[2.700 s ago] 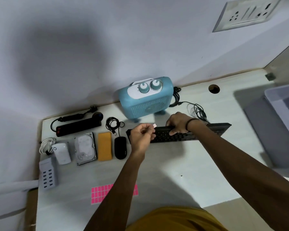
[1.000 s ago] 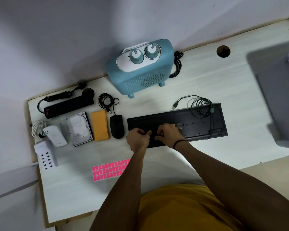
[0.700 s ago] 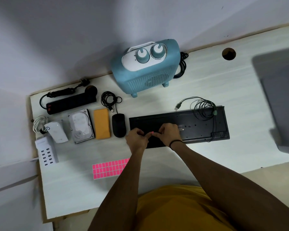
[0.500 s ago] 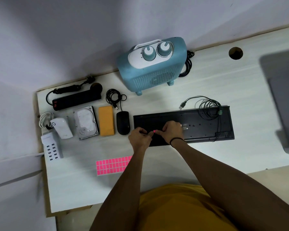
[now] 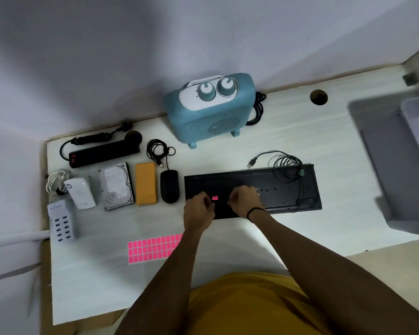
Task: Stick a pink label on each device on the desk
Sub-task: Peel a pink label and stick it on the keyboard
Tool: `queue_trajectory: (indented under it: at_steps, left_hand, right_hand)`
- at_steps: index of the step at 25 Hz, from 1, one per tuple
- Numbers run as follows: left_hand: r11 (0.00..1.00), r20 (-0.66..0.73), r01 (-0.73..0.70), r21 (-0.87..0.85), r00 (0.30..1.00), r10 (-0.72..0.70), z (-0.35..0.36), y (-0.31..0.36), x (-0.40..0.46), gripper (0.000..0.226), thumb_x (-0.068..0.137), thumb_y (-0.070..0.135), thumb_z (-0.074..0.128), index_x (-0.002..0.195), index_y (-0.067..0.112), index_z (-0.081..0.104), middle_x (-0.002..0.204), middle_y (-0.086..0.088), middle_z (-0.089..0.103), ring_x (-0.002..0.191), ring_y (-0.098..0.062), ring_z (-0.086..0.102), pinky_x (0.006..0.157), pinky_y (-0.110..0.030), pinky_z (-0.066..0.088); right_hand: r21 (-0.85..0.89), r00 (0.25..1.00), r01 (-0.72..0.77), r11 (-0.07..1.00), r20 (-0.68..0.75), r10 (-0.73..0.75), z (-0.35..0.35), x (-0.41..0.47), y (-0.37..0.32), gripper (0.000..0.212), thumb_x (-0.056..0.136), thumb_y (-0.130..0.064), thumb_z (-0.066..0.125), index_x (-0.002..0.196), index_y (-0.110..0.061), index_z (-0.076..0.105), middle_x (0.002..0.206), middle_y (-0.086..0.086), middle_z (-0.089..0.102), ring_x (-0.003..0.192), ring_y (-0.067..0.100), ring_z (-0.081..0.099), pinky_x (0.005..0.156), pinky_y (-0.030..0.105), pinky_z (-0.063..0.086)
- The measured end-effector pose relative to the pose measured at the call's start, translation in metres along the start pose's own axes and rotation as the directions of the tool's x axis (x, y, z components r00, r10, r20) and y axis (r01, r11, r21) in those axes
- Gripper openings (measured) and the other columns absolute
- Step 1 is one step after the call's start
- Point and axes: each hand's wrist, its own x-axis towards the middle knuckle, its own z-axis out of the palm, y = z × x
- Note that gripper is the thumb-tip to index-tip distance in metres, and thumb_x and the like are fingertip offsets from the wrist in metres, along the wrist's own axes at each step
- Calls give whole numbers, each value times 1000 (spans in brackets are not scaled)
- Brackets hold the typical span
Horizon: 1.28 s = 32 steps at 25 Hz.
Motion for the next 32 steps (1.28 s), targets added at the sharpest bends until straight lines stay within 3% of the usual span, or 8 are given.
queue_trajectory:
  at_steps: [3,6,12,16,21,25,29,32]
  left_hand:
    - [877,225,-297,377,948,225,5,12,-20,33,85,37,76,109,17,64,109,-2,67,101,-22,62,81,-36,53]
    - [740,267,-359,569,932,246,14,22,-23,36,89,27,73,121,16,59,123,-5,63,115,-26,57,93,-40,46]
    - [519,442,-519,679,854,275,9,39,-21,26,89,3,62,114,11,60,112,-9,67,105,-30,65,81,-38,50]
    - [454,456,-567,687,823,338,0,45,-26,27,81,11,64,108,11,60,104,-7,67,95,-30,67,69,-35,43]
    - [434,317,-559,706,798,513,-27,43,-31,36,57,33,65,87,13,61,74,-3,62,62,-28,59,49,-27,35]
    - [404,272,-623,670,712,647,-45,52,-26,31,56,33,64,79,12,60,66,-5,61,53,-28,58,45,-25,36]
    - [416,274,-671,614,675,685,-56,56,-20,26,69,30,60,85,10,64,74,-7,65,59,-27,60,49,-27,43]
    - [502,287,-685,529,700,654,-66,70,-13,27,78,31,56,92,10,66,81,-6,65,68,-27,61,58,-33,52]
  right_hand:
    - [-88,996,82,993,-31,-85,-1,-17,27,7,84,-22,70,89,-18,73,87,5,73,84,24,68,72,30,55]
    - [-135,991,123,983,-28,-128,-8,-27,43,12,85,-27,70,95,-19,72,93,4,73,87,26,68,74,31,55]
    - [-131,991,136,982,-1,-137,-23,-29,71,23,78,-31,76,98,-22,69,102,2,71,87,24,70,76,35,57]
    - [-52,974,100,994,-200,-109,-41,-24,75,20,82,-39,70,92,-22,69,98,1,67,93,24,65,76,35,54]
    - [-151,873,-137,979,-486,47,-87,2,70,56,85,-49,61,127,-12,53,131,14,50,123,35,45,100,48,39]
    - [-7,874,-432,902,-252,416,-130,35,63,73,84,-61,55,133,-7,45,134,17,51,128,37,45,108,51,31]
    - [-6,902,-430,903,-59,429,-153,61,58,51,78,-46,68,108,-6,59,92,9,57,93,30,56,85,35,48]
    - [33,913,-402,915,86,398,-176,69,42,24,97,-29,53,110,-10,60,100,11,58,78,20,50,63,25,40]
